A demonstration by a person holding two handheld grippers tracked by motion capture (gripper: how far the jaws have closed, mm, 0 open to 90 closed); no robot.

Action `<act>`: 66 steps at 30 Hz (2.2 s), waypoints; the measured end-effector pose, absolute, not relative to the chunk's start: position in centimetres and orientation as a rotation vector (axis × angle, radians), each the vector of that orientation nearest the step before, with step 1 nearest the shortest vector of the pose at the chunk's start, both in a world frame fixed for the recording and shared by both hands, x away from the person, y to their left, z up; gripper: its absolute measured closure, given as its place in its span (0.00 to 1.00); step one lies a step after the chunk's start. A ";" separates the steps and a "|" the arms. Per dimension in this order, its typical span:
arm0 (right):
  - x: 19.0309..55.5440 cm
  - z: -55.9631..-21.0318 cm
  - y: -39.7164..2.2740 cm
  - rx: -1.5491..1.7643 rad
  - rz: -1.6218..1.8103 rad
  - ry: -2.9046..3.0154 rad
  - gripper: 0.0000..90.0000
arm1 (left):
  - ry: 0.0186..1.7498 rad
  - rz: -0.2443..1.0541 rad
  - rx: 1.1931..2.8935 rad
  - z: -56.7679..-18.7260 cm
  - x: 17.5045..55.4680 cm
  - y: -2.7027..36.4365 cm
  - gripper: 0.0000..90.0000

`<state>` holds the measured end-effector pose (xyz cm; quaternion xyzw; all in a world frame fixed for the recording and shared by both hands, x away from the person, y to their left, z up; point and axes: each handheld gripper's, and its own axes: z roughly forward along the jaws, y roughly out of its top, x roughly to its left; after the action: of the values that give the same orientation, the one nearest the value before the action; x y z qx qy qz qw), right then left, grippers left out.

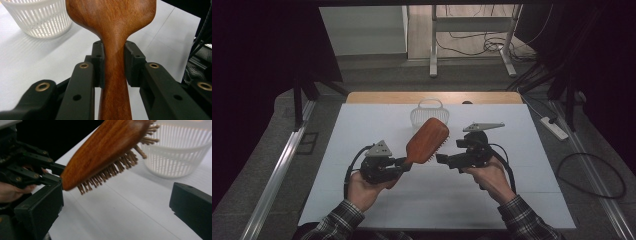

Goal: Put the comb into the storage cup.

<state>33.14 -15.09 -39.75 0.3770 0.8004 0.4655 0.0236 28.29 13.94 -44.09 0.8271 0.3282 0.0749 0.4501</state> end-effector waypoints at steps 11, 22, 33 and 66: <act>34.5 -39.9 -13.7 1.234 1.513 2.488 0.00 | 0.790 0.191 2.026 -44.0 28.3 13.1 0.80; 35.8 -40.0 -12.4 1.261 1.522 2.489 0.00 | 0.769 0.205 2.028 -43.9 28.2 12.5 0.80; 36.1 -40.2 -12.4 1.314 1.576 2.470 0.21 | 0.772 0.217 2.028 -44.0 28.1 12.4 0.80; 36.1 -40.2 -13.8 1.459 1.848 2.464 0.62 | 0.811 0.135 2.062 -44.8 29.2 12.7 0.47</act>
<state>36.14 -13.83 -40.18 0.4244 0.7166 0.5374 -0.1328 29.16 12.72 -44.76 0.8319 0.3272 0.0544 0.4449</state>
